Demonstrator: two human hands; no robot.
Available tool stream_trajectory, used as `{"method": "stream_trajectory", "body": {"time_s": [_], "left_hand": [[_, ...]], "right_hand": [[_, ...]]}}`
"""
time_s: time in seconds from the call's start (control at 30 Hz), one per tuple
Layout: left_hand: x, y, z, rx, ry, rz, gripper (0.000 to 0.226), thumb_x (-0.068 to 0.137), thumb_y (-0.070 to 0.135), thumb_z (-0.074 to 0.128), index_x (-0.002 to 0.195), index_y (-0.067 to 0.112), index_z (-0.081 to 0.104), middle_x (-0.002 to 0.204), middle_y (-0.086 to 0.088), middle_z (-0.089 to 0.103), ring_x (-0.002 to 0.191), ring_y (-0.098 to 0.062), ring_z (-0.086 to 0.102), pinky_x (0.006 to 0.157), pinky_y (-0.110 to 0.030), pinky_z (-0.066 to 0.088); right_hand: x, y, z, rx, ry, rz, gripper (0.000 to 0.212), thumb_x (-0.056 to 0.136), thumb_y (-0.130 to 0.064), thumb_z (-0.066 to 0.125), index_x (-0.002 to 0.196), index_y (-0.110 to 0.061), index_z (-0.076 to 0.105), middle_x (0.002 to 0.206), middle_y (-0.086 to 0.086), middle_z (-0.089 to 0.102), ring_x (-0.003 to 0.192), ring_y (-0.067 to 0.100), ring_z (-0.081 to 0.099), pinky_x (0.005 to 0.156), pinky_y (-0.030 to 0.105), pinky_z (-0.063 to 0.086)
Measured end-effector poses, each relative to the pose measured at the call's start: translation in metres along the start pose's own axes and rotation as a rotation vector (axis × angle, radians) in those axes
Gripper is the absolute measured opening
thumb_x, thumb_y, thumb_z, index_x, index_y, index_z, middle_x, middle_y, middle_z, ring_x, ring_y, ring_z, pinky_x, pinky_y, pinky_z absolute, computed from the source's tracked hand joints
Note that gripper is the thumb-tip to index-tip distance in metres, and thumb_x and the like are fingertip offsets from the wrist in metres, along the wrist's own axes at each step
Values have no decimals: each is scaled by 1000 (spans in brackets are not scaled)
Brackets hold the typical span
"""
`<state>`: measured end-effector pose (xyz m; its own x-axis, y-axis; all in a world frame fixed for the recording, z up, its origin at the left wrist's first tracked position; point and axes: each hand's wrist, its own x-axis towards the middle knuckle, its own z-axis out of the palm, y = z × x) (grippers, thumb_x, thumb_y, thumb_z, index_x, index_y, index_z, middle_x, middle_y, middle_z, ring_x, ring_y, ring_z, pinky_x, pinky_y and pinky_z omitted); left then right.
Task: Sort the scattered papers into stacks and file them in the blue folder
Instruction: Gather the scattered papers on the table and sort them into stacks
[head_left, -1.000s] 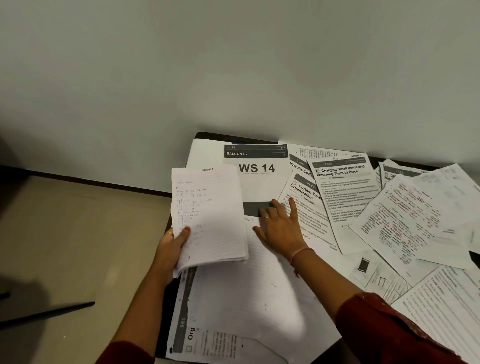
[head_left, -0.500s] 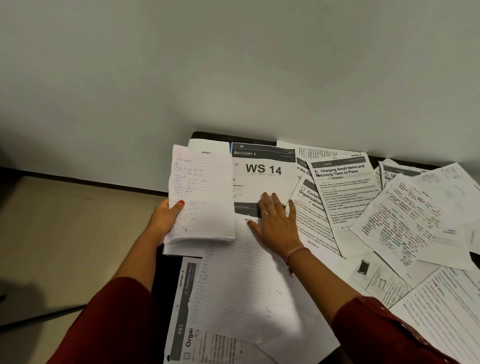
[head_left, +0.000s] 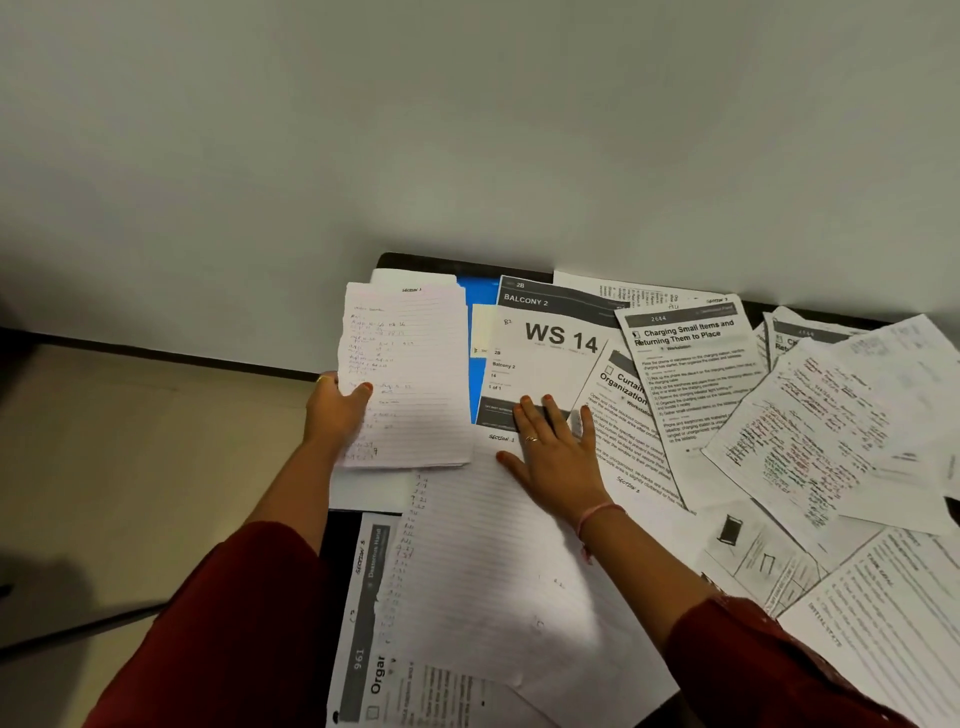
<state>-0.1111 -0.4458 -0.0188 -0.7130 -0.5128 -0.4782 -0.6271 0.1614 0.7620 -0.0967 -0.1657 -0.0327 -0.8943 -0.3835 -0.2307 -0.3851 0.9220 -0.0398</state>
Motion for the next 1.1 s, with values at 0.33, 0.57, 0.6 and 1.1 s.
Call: {"method": "stream_trajectory", "body": {"time_s": [0.33,0.57,0.6,1.1], "left_hand": [[22,22,11,45,-18,27,44,93,22,61,130,6,42,120,-14,61,105,-34,60,78,-38,49],[33,27,23,118,-101,37,44,90,8,61,130,7,43,122,-15,61,86,-27,62,67,-34,53],[33,28,25,144,-85,48,45,90,6,61,130,6,41,126,-14,59,100,-30,61,79,-37,53],[-16,21,45,311,174,134,67,87,2,61,145,1,29,152,-18,18,137,-35,22,110,-43,33]], "right_hand": [[-19,21,11,-15,2,-8,68,95,-61,20,143,-18,42,148,-1,43,140,23,34,111,52,1],[-31,36,16,-7,-33,6,67,95,-62,20,140,-20,46,145,-3,47,138,23,37,110,49,6],[-32,39,17,-8,-46,0,67,95,-62,21,143,-20,42,148,-3,43,141,22,33,110,49,2],[-53,57,12,347,106,90,55,97,-50,32,148,-29,31,157,-8,24,147,12,7,113,40,5]]}}
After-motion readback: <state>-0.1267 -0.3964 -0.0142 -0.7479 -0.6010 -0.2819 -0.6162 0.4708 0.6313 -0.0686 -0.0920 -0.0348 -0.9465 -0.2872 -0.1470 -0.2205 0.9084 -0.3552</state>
